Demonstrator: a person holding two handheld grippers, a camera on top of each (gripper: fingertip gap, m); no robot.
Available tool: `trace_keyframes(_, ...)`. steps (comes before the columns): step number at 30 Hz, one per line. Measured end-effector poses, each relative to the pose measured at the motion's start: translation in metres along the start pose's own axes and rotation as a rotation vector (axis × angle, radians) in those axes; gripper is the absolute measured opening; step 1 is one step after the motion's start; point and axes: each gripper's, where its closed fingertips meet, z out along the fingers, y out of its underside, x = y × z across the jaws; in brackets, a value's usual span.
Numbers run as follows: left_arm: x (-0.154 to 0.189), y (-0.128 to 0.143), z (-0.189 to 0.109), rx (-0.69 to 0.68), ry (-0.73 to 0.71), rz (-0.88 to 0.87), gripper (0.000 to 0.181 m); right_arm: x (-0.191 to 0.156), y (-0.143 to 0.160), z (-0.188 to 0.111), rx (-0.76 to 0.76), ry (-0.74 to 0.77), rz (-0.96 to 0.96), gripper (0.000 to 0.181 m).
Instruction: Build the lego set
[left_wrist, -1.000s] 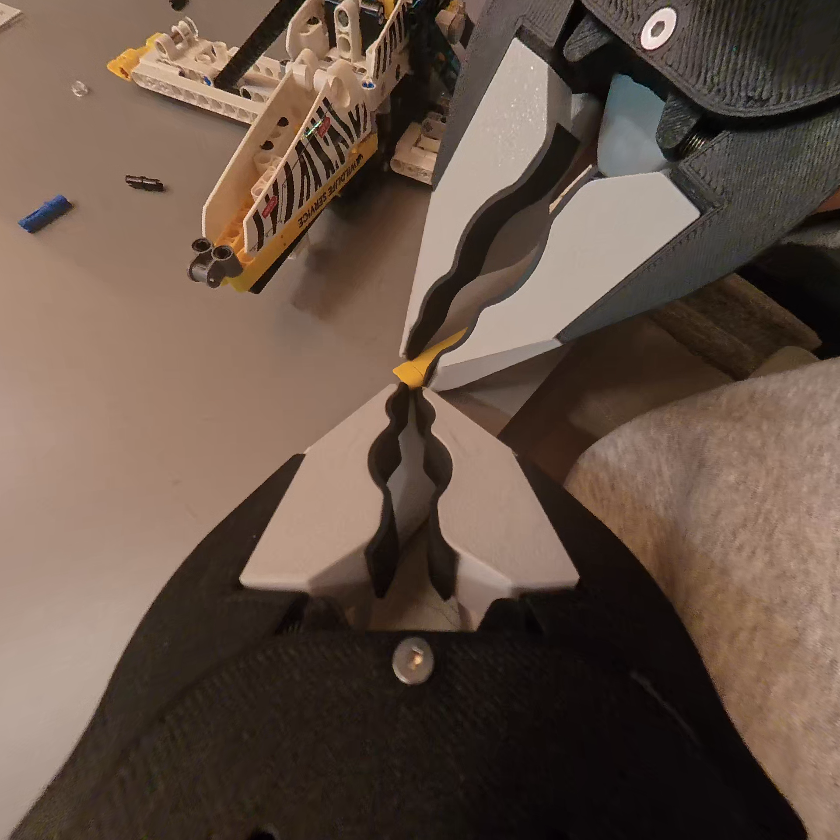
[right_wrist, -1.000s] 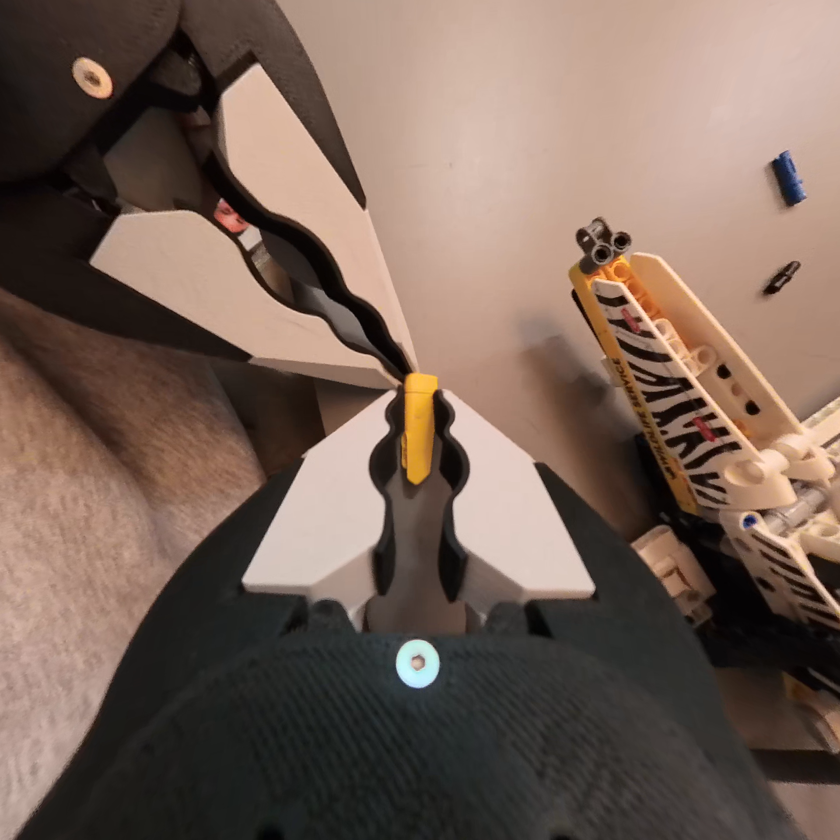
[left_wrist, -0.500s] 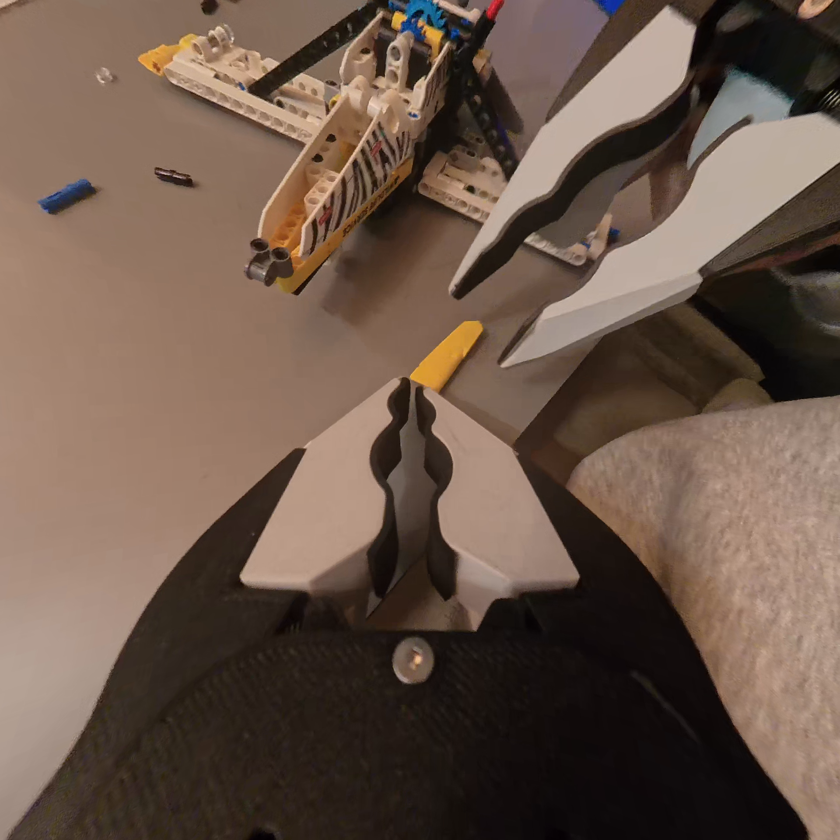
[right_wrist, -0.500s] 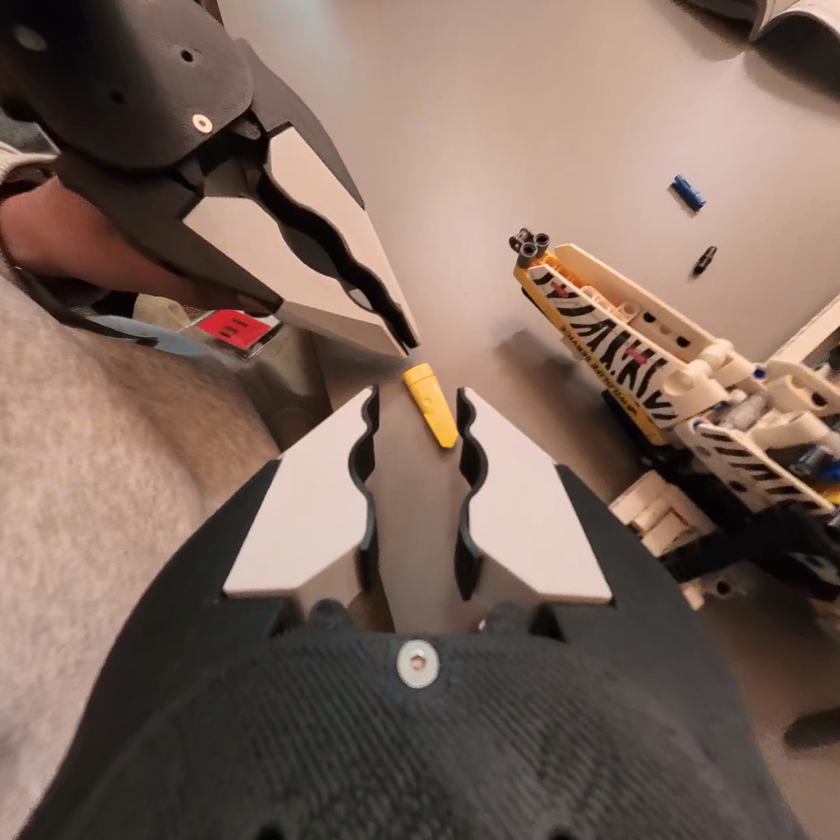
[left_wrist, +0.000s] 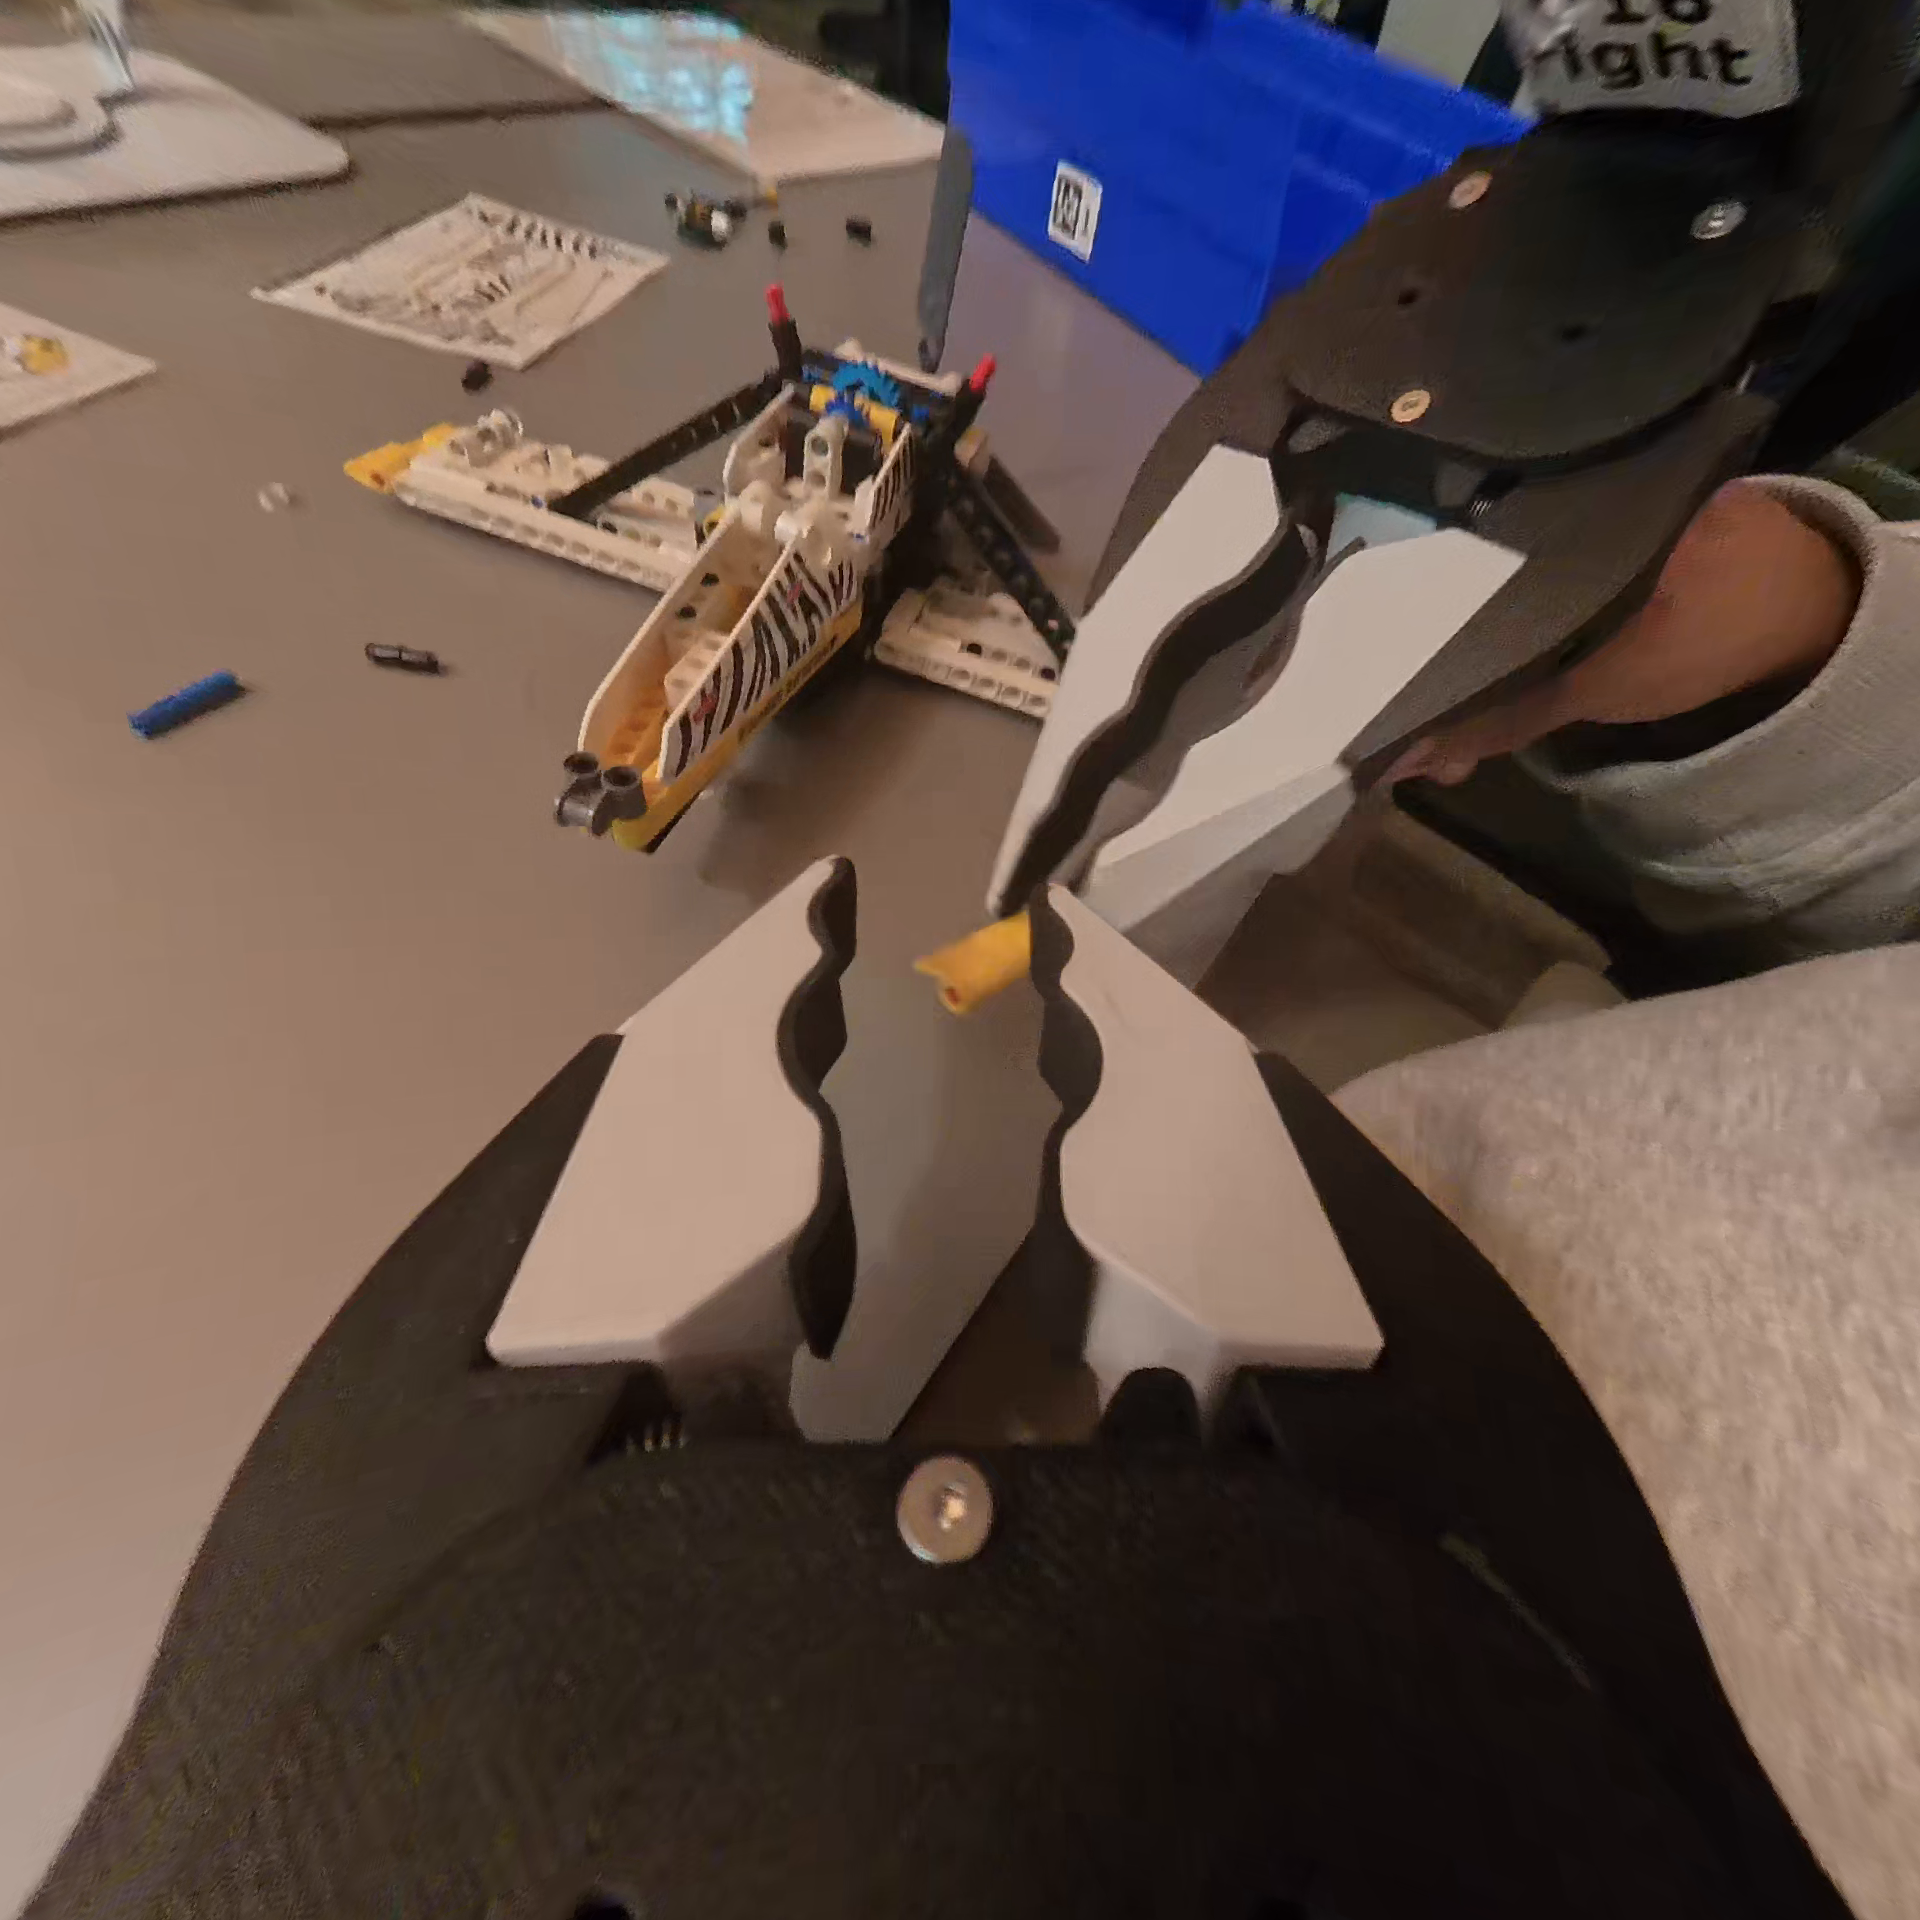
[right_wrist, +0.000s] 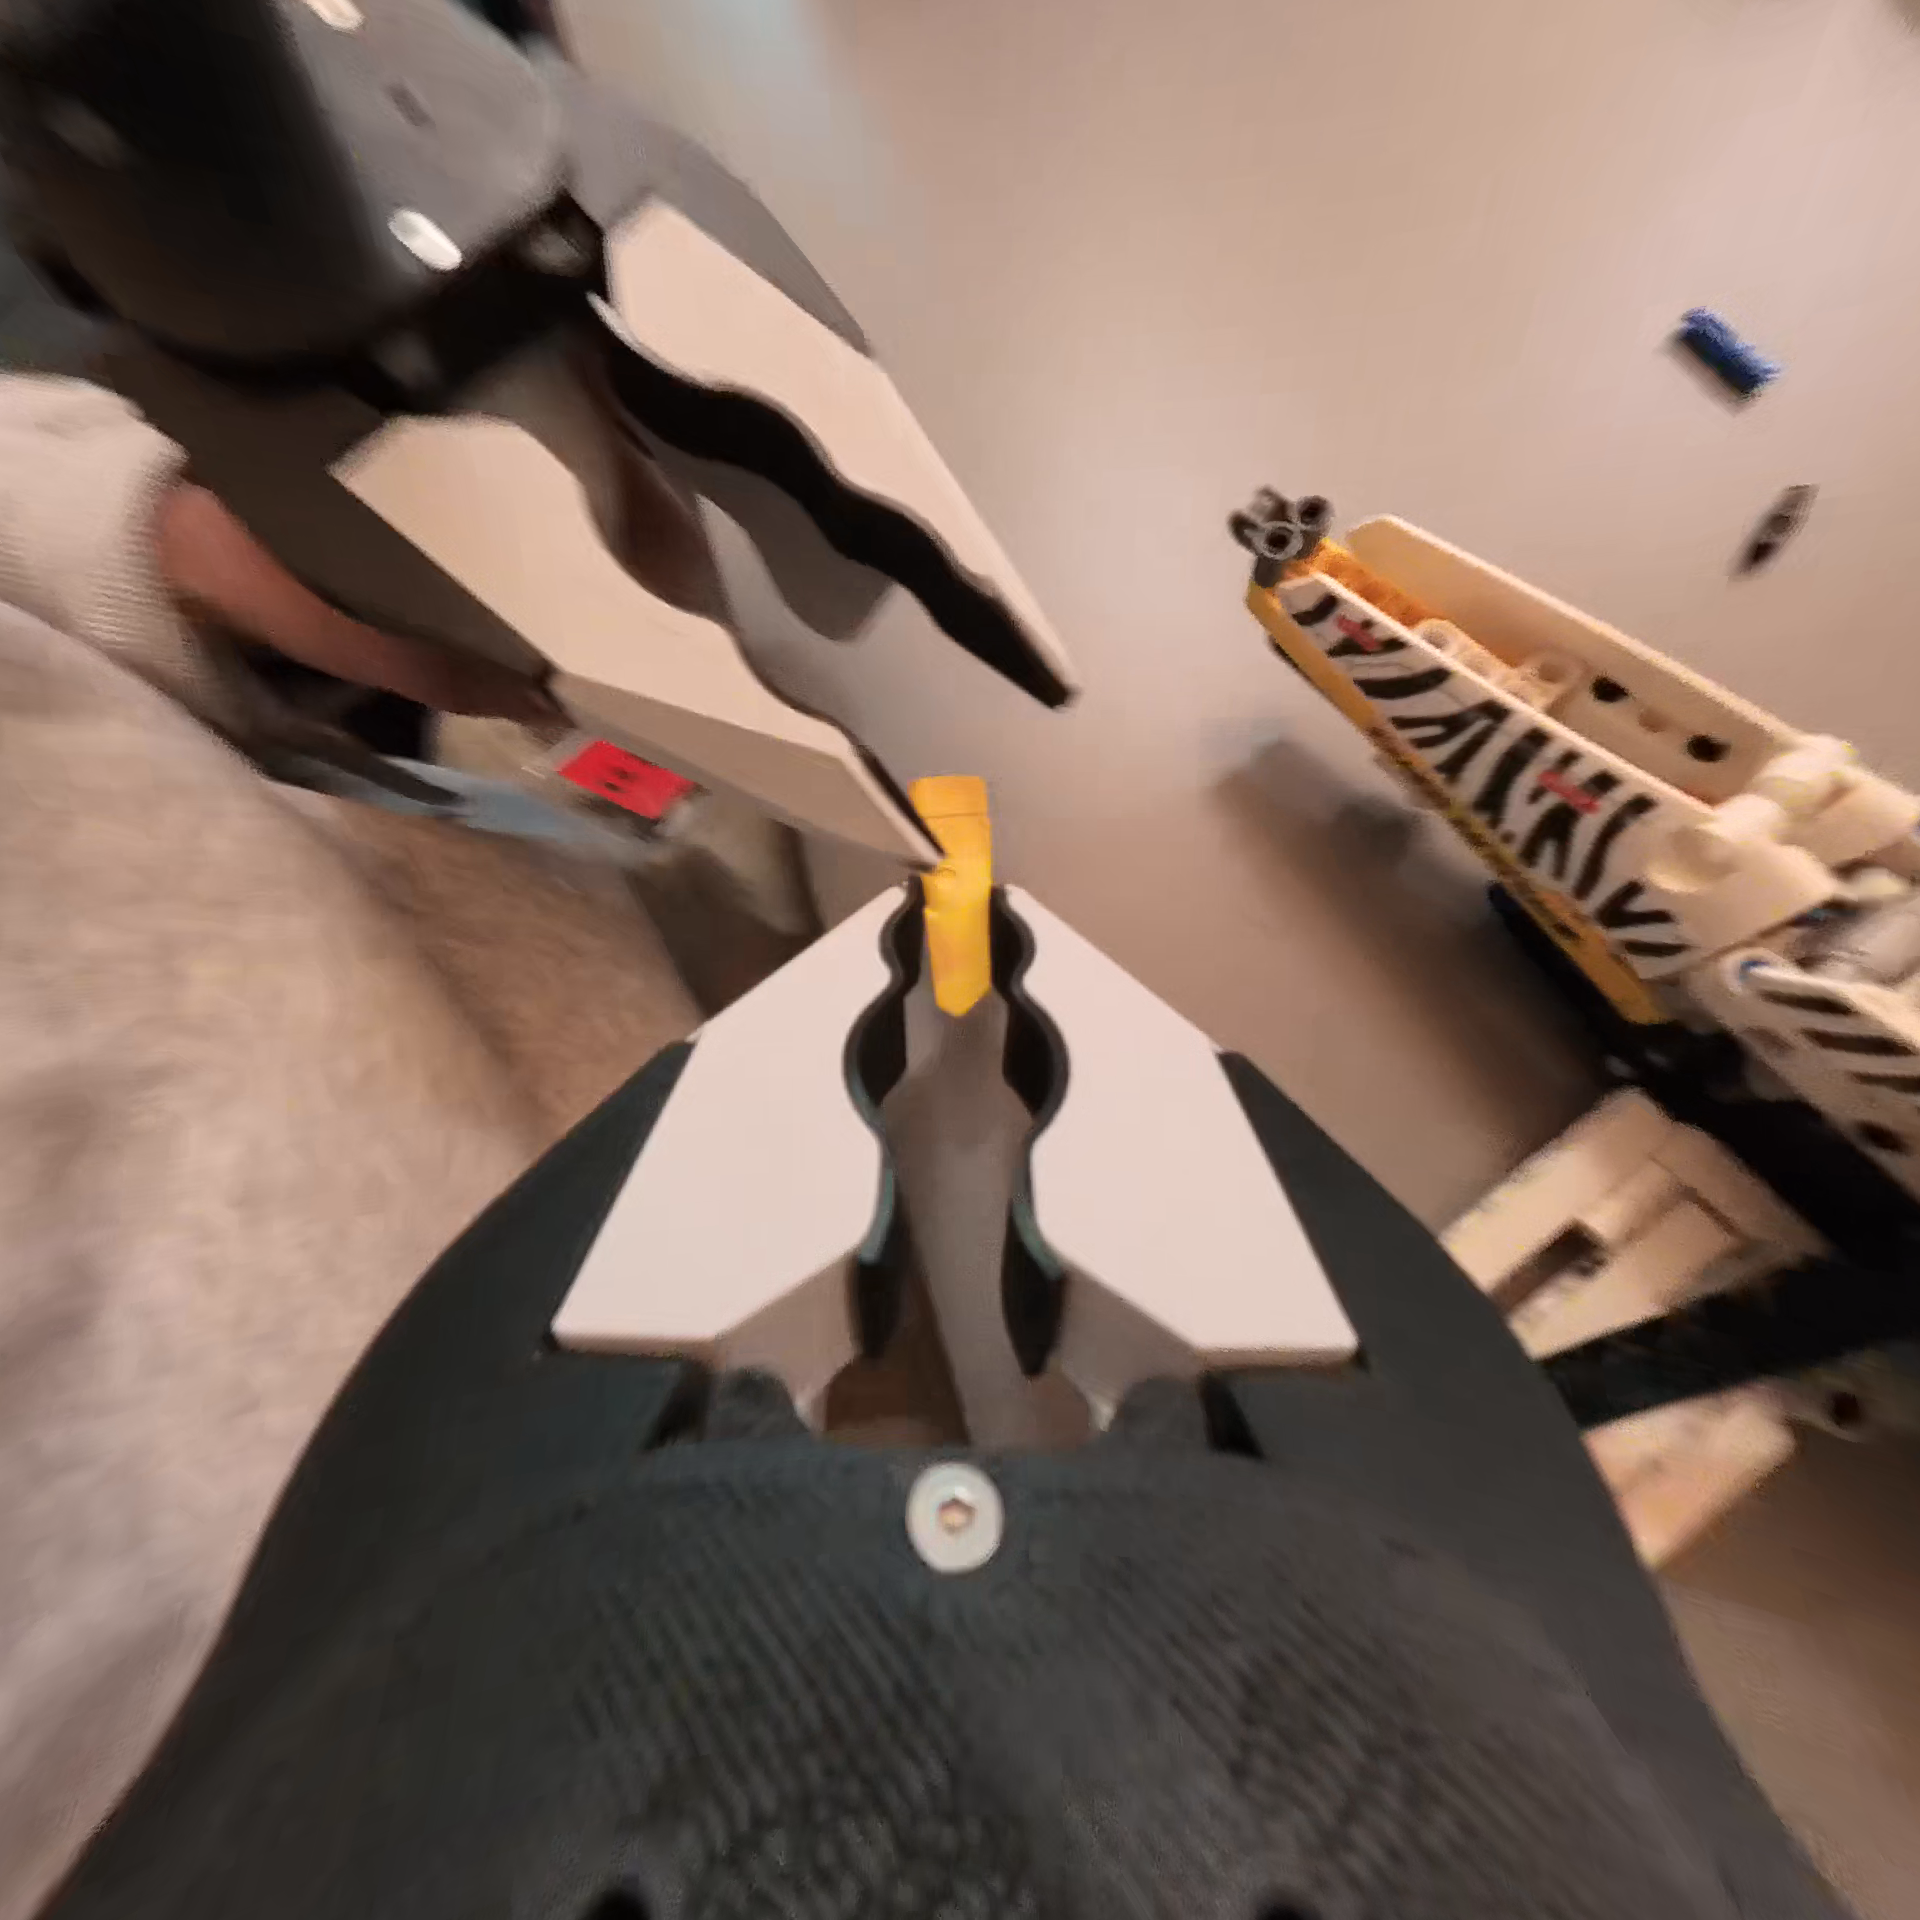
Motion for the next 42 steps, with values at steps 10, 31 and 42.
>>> trace_keyframes(10, 0.051, 0.008, -0.005, -0.04, 0.249, 0.26, 0.077, -0.004, 0.0, -0.028, 0.079, -0.191, 0.172, 0.01)
trace_keyframes(31, 0.073, -0.004, 0.008, 0.015, 0.404, 0.098, 0.129, -0.001, -0.007, -0.053, 0.202, -0.341, 0.263, 0.01)
trace_keyframes(42, 0.053, -0.019, 0.016, 0.092, 0.253, 0.102, 0.048, -0.001, -0.007, -0.057, 0.221, -0.353, 0.275, 0.01)
